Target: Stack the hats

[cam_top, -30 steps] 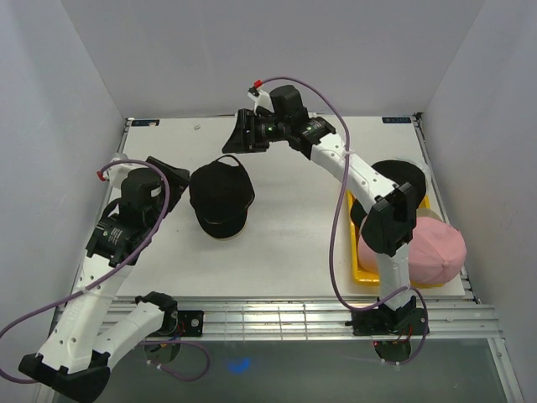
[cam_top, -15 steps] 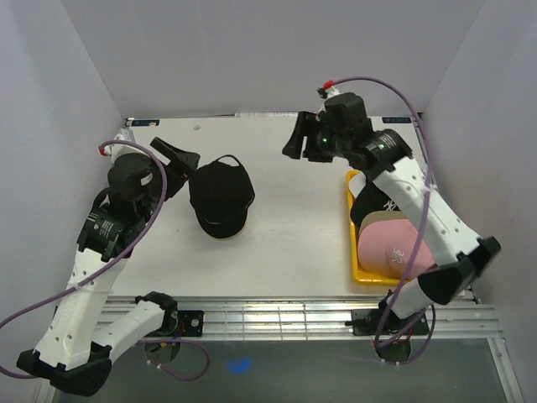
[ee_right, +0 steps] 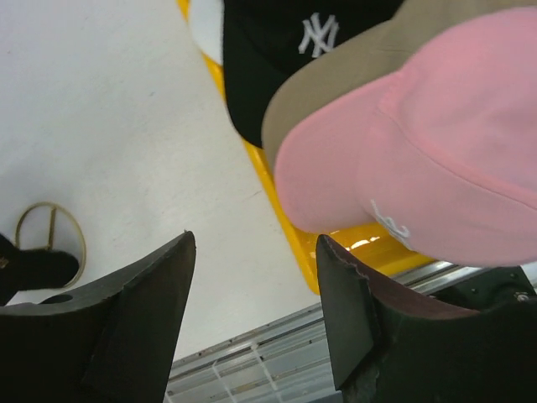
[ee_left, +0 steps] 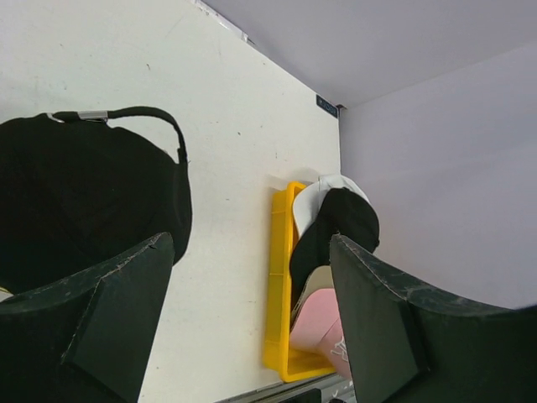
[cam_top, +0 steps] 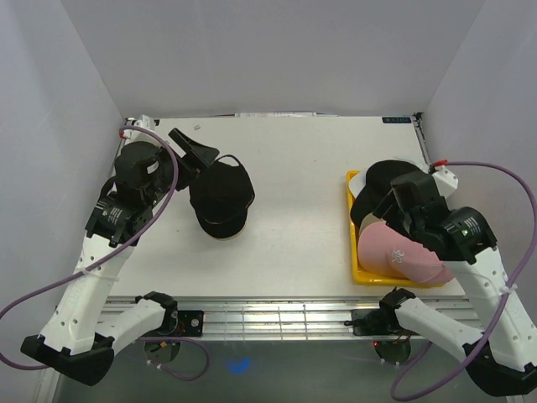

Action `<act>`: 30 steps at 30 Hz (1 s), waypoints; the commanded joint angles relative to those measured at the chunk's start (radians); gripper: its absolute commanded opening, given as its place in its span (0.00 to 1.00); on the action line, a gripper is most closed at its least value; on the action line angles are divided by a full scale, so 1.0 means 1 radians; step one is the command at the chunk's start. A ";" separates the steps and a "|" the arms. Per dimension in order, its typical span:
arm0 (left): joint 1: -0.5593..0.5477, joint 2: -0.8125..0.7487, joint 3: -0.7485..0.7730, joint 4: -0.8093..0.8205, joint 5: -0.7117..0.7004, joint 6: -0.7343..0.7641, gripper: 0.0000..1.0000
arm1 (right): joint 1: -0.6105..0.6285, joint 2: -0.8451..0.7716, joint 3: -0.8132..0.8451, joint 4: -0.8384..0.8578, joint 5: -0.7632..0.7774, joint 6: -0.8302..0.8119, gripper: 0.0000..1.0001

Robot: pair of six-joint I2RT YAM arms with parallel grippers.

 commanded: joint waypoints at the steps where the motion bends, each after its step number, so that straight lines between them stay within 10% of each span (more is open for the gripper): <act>1: -0.003 -0.006 0.014 0.030 0.054 0.025 0.85 | -0.061 -0.078 -0.052 -0.070 0.107 0.066 0.65; 25: -0.003 -0.007 -0.042 0.040 0.086 0.035 0.86 | -0.464 0.079 -0.251 0.080 0.088 -0.343 0.81; 30: -0.003 -0.016 -0.052 0.037 0.080 0.039 0.86 | -0.533 0.076 -0.297 0.163 -0.018 -0.431 0.68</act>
